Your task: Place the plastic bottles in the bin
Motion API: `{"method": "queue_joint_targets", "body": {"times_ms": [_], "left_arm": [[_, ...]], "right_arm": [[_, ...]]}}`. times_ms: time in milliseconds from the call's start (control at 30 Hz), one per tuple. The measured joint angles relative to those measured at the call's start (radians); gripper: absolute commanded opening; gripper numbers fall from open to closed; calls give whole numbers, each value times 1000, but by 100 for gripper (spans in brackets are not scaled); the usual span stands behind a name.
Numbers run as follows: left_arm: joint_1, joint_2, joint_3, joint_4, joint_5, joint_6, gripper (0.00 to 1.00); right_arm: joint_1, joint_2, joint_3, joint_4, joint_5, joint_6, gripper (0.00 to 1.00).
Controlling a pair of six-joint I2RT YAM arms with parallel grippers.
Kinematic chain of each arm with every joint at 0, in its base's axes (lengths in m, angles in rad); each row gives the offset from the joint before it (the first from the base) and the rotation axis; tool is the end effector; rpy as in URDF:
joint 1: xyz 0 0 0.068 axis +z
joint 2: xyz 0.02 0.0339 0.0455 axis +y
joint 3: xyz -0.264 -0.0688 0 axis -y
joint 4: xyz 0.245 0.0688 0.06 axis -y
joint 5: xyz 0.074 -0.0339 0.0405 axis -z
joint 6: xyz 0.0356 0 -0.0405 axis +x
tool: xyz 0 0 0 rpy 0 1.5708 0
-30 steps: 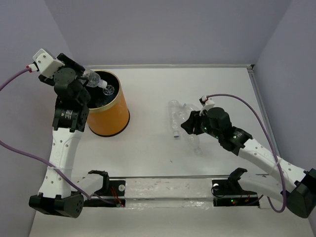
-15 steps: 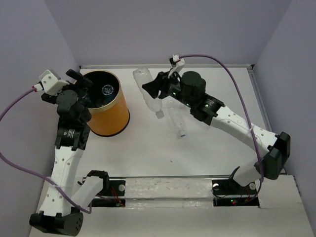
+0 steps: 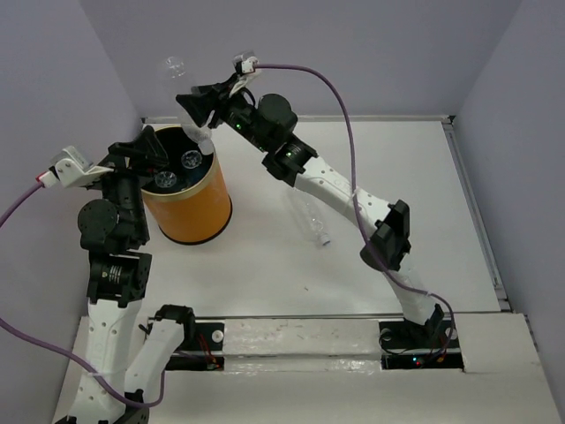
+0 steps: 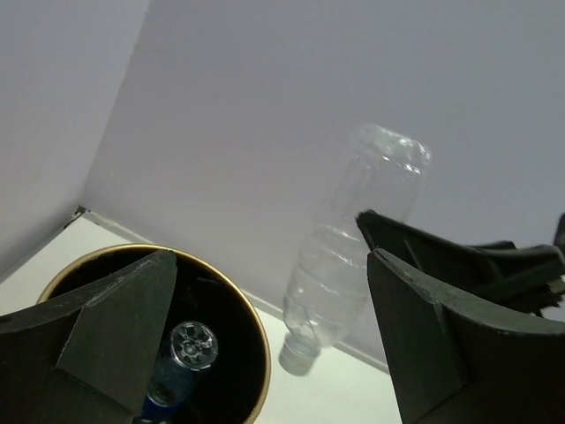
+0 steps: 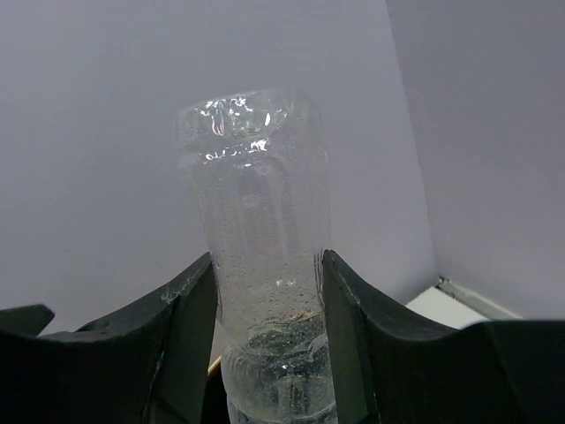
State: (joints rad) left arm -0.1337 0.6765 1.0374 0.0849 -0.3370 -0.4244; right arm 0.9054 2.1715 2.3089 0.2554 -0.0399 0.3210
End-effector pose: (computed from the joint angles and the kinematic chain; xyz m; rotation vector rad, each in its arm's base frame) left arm 0.1198 -0.0042 0.4678 -0.4600 1.0615 -0.3053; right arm 0.3106 0.3981 0.4662 -0.3959 1.1864 1.0972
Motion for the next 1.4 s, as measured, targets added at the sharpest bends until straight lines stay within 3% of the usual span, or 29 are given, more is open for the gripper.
{"method": "queue_joint_targets", "body": {"times_ms": [200,300,333,433,533,667,767,800,833,933,1033,1133,1233,1267,1333,1400], "left_arm": [[-23,-2,0,-8,26,-6,99],[-24,-8,12,-42,27,-10,99],[-24,-13,21,-53,31,-11,99],[-24,-13,75,-100,51,-24,99],[-24,-11,166,-148,98,-41,99],[-24,-10,266,-176,215,-82,99],[-24,5,282,-178,319,-126,99],[-24,17,278,-177,347,-137,99],[-28,37,272,-174,382,-153,99],[-91,121,214,-144,446,-198,99],[-277,247,166,-144,389,-212,99],[-467,415,161,-142,298,-214,99],[-575,592,145,-146,205,-232,99],[-592,632,140,-146,180,-240,99],[-621,718,135,-149,111,-262,99],[-631,777,135,-145,69,-278,99]], "right_arm": [[14,231,238,86,3,-20,41],[21,287,239,104,-6,-27,68],[24,298,233,100,-10,-27,83],[32,312,203,60,-35,-38,93],[40,269,127,28,-68,-62,94],[45,50,-131,-14,-85,-102,75],[33,-211,-415,7,-90,-106,57],[24,-301,-507,26,-88,-107,49],[6,-408,-625,37,-88,-103,30],[-99,-697,-908,48,-72,-67,6],[-307,-905,-1157,21,-69,-11,3],[-497,-1001,-1336,-64,-58,31,3],[-664,-1025,-1487,-193,-76,60,26],[-690,-1021,-1505,-239,-87,62,49],[-725,-993,-1502,-312,-101,55,75],[-731,-950,-1460,-380,-119,18,83]]}}
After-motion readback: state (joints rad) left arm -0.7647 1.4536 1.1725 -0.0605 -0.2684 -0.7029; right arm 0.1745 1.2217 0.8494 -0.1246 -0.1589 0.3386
